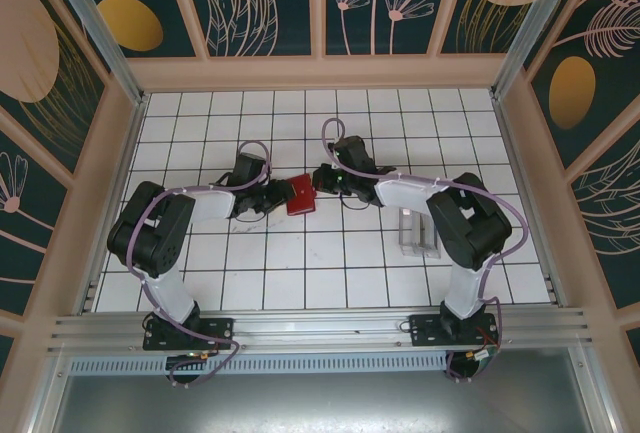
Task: Put the credit cards into the card holder
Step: Close the button on the card holder.
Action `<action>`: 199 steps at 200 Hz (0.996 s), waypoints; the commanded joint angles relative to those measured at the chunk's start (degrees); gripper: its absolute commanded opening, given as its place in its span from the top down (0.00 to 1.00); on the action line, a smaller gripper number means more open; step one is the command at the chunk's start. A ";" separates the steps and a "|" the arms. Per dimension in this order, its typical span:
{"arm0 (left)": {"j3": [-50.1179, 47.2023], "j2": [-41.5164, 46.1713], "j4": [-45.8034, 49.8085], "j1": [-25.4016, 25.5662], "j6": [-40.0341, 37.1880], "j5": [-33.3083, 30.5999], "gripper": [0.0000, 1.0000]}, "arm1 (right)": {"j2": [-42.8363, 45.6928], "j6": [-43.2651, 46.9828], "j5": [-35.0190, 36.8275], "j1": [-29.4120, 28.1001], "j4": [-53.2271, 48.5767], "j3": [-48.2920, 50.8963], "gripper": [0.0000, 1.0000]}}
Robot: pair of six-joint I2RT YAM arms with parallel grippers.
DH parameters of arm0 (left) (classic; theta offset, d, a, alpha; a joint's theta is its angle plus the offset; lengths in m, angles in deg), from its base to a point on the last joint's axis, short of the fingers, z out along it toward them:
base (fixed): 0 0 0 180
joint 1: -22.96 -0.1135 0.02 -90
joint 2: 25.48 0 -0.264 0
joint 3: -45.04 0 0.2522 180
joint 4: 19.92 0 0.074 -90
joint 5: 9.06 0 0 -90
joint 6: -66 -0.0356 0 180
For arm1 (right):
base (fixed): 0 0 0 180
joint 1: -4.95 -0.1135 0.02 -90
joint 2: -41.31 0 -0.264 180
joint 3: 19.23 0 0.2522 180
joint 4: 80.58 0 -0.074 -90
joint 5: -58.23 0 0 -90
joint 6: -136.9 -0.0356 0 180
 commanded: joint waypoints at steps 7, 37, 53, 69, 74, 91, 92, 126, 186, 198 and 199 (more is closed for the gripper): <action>0.04 -5.25 0.54 0.53 0.35 -2.65 0.59 | -0.43 -0.73 -3.03 -0.43 4.39 0.25 1.00; 0.55 -5.84 0.05 0.62 0.51 -1.83 0.60 | -4.02 0.03 -3.90 -1.49 3.39 -2.62 1.00; 0.77 -6.42 -0.23 0.62 0.91 -0.74 0.67 | -5.52 0.40 -4.25 -1.70 2.71 -3.77 1.00; 0.82 -7.09 -0.56 0.62 1.28 -0.28 0.68 | -6.94 0.84 -4.33 -1.70 2.14 -4.54 1.00; 0.78 -7.14 -0.73 0.60 1.42 -0.17 0.68 | -7.34 0.92 -4.38 -1.70 2.10 -4.63 1.00; 0.74 -7.29 -1.08 0.61 1.68 -0.08 0.69 | -8.31 0.69 -4.54 -1.70 2.36 -4.76 1.00; 0.74 -7.31 -1.09 0.61 1.67 -0.01 0.69 | -8.34 0.68 -4.55 -1.66 2.34 -4.79 1.00; 1.19 -7.78 -1.14 0.57 1.65 0.48 0.69 | -9.09 0.68 -3.70 -1.70 2.83 -4.69 1.00; 1.02 -7.80 -1.18 0.61 1.85 0.49 0.71 | -8.74 0.77 -3.06 -1.53 2.63 -5.55 1.00; 1.04 -7.76 -1.13 0.58 1.84 0.58 0.71 | -8.99 0.62 -3.06 -1.45 2.67 -5.78 1.00; 1.02 -7.76 -1.11 0.60 1.83 0.58 0.71 | -9.03 0.61 -3.06 -1.40 2.67 -5.83 1.00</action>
